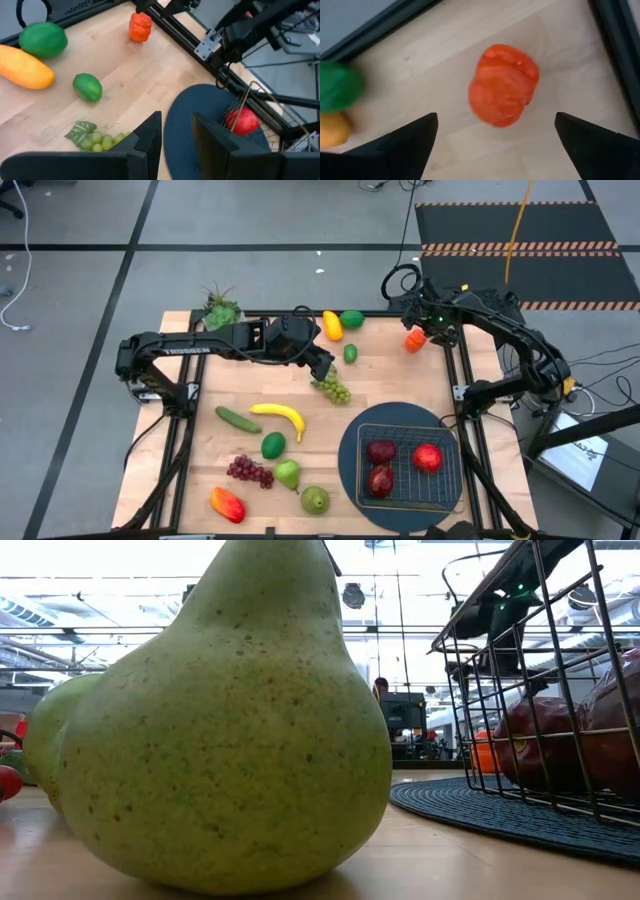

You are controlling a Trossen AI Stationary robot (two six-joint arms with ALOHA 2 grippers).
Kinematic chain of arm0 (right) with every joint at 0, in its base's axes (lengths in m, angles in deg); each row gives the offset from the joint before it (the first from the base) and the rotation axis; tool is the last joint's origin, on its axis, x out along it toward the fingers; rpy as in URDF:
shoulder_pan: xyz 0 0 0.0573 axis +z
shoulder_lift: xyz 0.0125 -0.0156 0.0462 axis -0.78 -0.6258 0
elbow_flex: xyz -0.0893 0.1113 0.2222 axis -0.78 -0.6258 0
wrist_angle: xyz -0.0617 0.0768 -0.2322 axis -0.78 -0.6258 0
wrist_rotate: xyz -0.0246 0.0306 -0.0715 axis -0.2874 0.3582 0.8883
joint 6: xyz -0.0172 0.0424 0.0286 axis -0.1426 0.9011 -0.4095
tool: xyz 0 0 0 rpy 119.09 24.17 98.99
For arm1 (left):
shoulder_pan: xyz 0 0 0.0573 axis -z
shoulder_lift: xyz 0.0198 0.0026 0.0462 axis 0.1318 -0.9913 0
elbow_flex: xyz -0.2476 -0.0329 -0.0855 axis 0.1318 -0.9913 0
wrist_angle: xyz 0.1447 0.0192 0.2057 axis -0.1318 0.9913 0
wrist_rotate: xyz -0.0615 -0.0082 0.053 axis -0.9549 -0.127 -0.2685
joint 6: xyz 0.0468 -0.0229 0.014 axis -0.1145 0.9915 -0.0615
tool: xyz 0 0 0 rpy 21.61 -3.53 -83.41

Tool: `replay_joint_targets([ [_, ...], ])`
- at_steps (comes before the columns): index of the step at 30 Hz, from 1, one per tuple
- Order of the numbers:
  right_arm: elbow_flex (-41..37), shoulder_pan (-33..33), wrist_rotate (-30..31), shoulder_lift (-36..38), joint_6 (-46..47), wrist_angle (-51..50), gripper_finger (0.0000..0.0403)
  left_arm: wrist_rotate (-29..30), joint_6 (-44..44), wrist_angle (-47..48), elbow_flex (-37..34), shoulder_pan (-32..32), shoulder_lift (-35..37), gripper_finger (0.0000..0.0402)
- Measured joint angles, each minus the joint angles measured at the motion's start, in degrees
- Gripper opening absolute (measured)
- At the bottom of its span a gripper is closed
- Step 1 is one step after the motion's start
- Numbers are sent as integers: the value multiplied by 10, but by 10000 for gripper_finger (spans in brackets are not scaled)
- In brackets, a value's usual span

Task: Build produce basket
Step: Put the pumpkin into the gold wire basket

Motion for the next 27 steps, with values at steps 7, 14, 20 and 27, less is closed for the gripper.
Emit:
replay_joint_targets([
  [7, 0, -9, 15, -34, 2, 39, 397, -13, -26, 37, 0, -1, 0, 106],
  [14, 0, -9, 17, -46, 42, 38, 396, -13, -54, 70, 0, -1, 0, 106],
  [20, 0, -9, 17, -61, 52, 37, 396, -13, -107, 79, 0, -4, 0, 106],
  [27, 0, -9, 17, -81, 60, 38, 392, -12, -142, 94, 0, -13, 4, 106],
])
